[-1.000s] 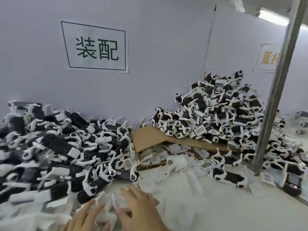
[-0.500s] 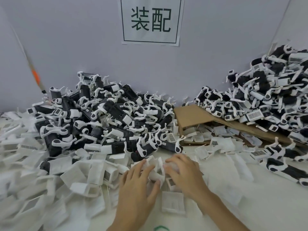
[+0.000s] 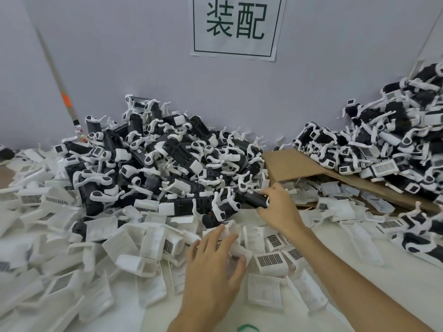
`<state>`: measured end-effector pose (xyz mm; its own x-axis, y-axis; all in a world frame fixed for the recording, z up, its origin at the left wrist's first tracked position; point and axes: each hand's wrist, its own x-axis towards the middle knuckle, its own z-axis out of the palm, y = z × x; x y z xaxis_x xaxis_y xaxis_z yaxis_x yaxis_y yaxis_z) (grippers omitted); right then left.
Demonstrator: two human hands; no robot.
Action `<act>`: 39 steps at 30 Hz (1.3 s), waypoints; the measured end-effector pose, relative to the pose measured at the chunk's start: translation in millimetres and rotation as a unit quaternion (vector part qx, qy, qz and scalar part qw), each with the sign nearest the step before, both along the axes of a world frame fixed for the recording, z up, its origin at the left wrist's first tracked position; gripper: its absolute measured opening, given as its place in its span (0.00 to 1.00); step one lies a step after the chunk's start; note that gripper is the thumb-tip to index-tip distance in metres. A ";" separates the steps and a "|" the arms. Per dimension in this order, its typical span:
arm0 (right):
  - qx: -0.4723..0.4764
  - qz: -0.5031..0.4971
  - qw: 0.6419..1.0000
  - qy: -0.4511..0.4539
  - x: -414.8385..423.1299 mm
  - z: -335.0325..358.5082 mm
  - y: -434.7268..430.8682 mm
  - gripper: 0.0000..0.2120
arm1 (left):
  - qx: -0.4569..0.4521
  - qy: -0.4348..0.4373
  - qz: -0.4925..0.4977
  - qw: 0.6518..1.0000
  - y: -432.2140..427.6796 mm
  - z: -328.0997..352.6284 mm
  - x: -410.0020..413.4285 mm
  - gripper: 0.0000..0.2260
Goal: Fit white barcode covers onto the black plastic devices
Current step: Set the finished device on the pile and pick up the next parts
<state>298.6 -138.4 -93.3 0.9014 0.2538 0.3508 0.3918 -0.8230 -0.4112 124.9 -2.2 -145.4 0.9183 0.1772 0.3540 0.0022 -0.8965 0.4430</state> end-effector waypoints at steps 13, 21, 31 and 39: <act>0.579 0.177 0.731 0.315 -126.7 9.0 -23.0 0.13 | -0.022 -0.021 -0.012 0.999 1.1 3.2 -1.2 0.19; 0.592 0.130 0.695 0.388 -131.2 10.7 -21.7 0.07 | -0.459 -0.132 -0.024 0.878 0.6 27.7 -7.8 0.14; 0.570 0.174 0.766 0.242 -127.3 12.0 -28.9 0.20 | -0.675 0.127 -0.238 0.687 13.2 36.8 -5.4 0.31; 0.656 0.172 0.648 0.346 -126.3 17.0 -34.2 0.29 | -0.658 0.200 -0.291 0.665 -8.9 33.3 -12.2 0.22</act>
